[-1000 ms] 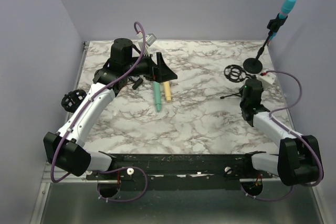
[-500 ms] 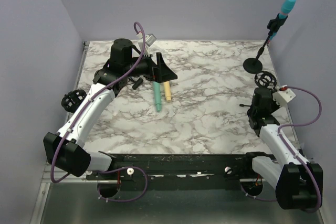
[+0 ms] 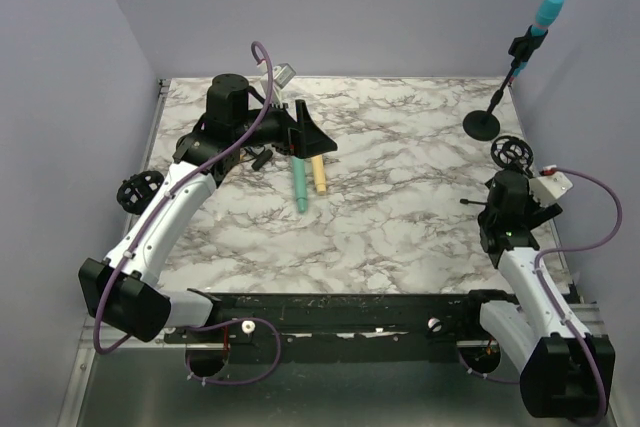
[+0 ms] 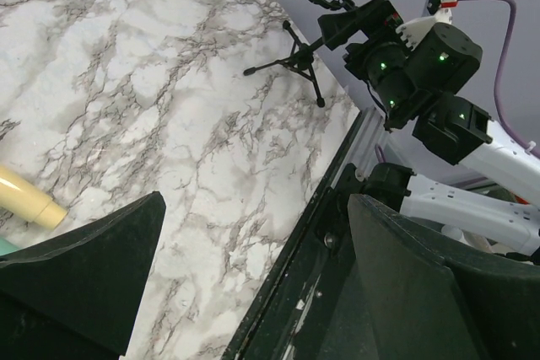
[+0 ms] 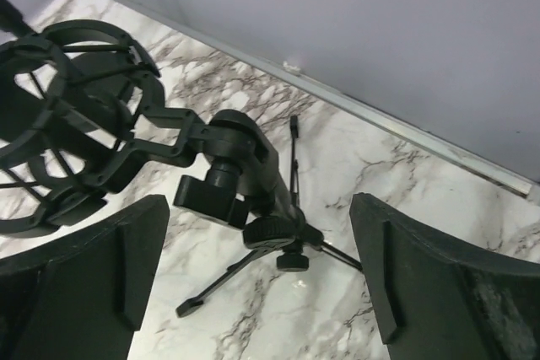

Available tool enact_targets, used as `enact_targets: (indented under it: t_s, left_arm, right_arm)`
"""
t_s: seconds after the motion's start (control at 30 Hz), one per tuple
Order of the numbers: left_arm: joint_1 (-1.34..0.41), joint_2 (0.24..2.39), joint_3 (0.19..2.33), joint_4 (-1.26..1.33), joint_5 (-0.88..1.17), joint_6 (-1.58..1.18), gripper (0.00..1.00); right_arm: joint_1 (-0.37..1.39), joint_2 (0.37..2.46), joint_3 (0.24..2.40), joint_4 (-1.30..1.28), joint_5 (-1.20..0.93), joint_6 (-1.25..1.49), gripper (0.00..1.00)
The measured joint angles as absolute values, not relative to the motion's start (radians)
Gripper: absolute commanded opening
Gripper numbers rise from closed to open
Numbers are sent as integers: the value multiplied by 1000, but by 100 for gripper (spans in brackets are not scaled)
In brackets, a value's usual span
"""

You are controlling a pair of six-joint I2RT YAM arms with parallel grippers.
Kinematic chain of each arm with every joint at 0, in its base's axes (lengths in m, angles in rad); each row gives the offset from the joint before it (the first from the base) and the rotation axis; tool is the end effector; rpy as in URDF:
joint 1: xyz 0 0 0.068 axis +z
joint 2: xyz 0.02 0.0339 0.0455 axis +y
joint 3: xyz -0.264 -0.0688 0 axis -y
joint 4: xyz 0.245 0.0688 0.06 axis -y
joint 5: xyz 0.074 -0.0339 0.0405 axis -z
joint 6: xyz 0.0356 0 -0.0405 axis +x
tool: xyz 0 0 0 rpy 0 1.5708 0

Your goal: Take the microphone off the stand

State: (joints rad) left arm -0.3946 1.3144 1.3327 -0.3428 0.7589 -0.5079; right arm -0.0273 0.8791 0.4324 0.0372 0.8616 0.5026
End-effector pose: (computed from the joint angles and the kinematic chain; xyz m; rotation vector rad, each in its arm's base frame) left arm 0.2597 -0.1347 0.4015 0.4470 1.9761 -1.3093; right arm 0.1868 -0.0321 0.2264 0.9873 1.5824 -0.5218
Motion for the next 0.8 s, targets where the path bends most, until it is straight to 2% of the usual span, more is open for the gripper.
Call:
enact_targets:
  t_s: [0.33,0.8]
  left_arm:
    - [-395,1309,1333,-343,759,-505,94]
    - [-395,1309,1333,-343,759,-505,94]
  right_arm:
    - [-28,728,458,-142,659,571,100]
    - [-28,590,714,-403,485,605,100]
